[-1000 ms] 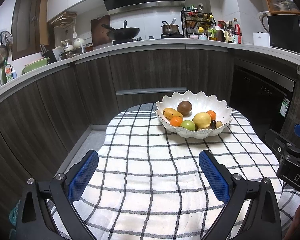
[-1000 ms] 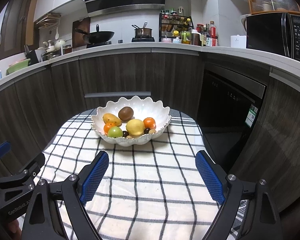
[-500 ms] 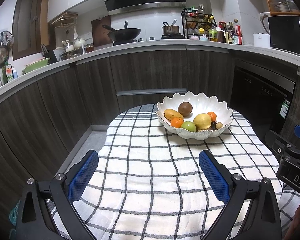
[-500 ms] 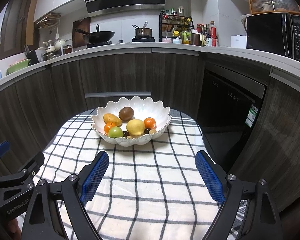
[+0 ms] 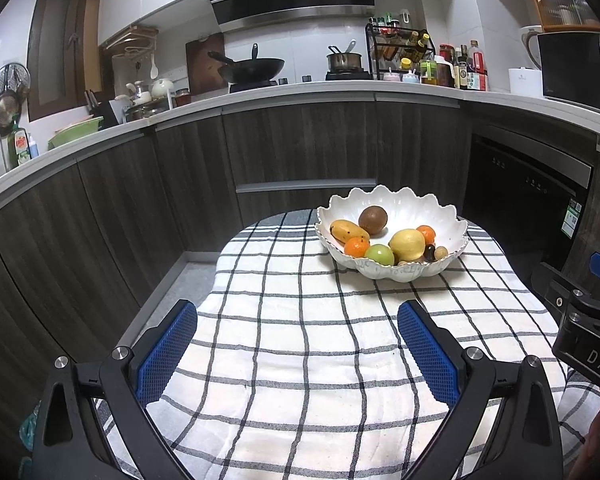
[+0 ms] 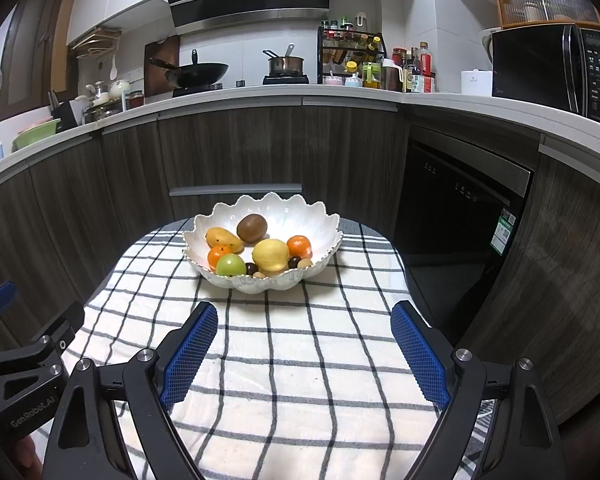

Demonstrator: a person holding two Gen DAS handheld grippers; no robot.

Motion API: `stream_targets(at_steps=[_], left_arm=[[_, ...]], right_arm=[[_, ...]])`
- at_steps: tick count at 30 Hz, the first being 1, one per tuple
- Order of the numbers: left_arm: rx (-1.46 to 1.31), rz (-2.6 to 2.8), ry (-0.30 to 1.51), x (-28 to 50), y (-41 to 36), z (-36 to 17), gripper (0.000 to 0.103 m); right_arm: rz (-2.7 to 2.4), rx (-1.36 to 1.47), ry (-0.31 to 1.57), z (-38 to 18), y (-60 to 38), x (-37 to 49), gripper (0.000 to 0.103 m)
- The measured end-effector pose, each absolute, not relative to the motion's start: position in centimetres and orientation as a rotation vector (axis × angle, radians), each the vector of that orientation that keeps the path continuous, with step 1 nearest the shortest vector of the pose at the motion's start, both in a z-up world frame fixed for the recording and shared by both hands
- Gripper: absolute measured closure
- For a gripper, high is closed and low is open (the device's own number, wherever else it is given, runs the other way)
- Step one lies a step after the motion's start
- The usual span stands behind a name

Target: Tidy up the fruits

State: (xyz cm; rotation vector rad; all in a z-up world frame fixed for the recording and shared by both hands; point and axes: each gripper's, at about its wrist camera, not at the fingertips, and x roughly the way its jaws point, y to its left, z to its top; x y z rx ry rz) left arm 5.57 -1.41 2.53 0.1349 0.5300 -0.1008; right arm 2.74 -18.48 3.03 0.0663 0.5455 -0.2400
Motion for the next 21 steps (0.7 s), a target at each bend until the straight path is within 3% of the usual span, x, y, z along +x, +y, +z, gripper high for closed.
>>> stream_targets(at_steps=[21], left_arm=[[0.127, -0.124, 0.559, 5.82, -1.77, 2.08, 0.001]], right_arm=[[-0.239, 0.065, 0.547, 3.04, -18.48, 2.77, 0.014]])
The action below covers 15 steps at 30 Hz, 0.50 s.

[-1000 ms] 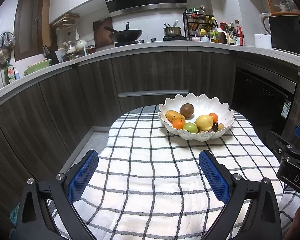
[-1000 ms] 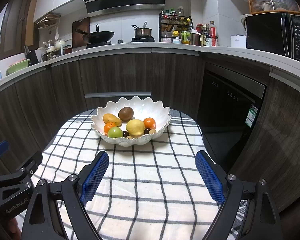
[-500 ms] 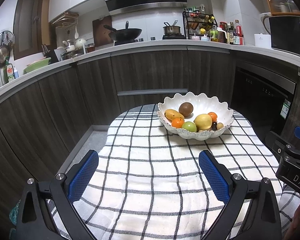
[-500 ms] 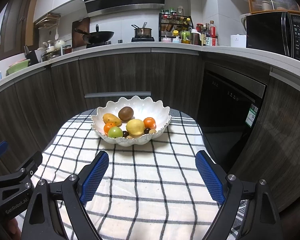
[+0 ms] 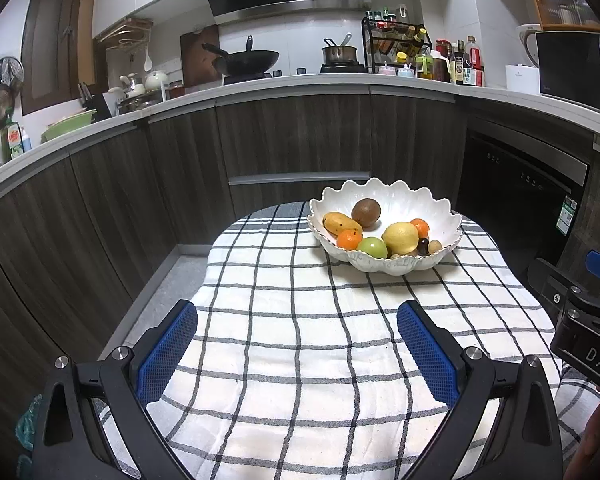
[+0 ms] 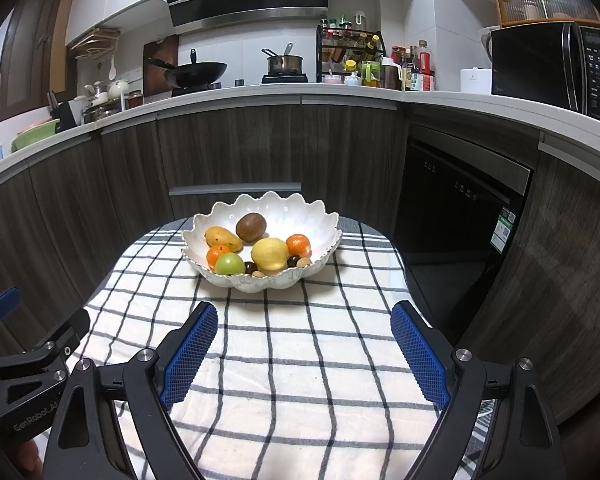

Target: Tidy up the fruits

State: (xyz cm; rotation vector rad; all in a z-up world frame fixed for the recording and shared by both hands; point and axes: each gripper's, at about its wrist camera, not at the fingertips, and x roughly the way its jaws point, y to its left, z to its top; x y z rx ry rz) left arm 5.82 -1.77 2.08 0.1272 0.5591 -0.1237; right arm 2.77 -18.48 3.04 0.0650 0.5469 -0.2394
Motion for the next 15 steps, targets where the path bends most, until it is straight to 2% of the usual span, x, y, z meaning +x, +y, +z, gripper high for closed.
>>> stream_targets(at_steps=[15], left_arm=[[0.134, -0.125, 0.517, 5.3, -1.68, 2.5, 0.001]], right_arm=[[-0.238, 0.067, 0.544, 3.07, -18.52, 2.75, 0.014]])
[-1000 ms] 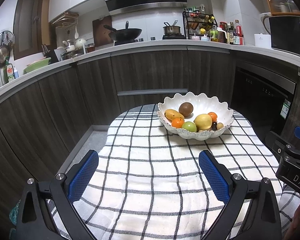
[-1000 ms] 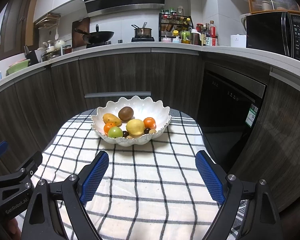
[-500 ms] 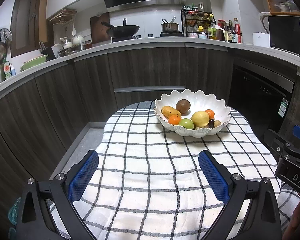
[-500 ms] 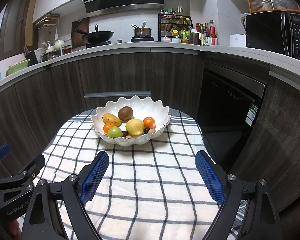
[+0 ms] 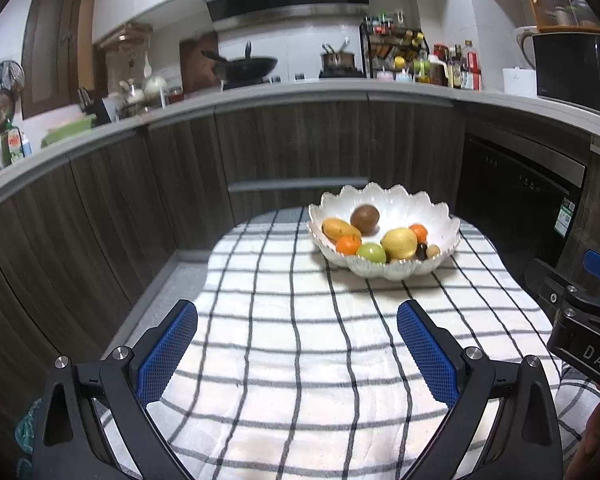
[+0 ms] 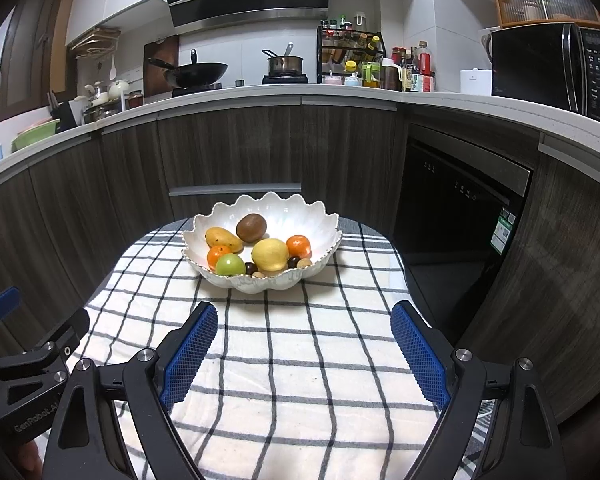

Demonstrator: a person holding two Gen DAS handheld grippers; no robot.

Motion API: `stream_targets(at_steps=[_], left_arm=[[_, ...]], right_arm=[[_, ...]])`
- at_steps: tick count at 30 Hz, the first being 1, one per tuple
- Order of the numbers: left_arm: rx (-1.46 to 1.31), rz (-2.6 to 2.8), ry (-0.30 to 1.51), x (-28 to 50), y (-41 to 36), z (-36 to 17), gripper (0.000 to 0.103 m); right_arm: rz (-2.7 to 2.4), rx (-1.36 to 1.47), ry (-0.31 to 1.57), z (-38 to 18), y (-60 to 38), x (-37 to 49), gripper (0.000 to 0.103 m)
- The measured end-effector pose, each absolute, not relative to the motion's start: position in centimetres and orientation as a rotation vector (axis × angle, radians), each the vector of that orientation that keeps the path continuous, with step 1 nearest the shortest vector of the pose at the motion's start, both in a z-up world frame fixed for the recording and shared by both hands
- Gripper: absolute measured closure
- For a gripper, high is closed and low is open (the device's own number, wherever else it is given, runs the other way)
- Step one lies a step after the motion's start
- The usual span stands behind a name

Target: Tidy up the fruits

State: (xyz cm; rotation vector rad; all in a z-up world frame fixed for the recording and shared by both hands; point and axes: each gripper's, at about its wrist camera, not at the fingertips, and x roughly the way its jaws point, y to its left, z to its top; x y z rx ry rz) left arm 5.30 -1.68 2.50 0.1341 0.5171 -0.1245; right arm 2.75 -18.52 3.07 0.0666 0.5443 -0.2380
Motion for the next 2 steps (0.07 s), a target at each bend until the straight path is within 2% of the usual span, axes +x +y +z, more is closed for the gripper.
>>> stream_targets(at_steps=[2], left_arm=[[0.147, -0.116, 0.506, 5.19, -1.84, 2.68, 0.001]], right_arm=[[-0.239, 0.07, 0.544, 2.99, -18.63, 2.72, 0.014]])
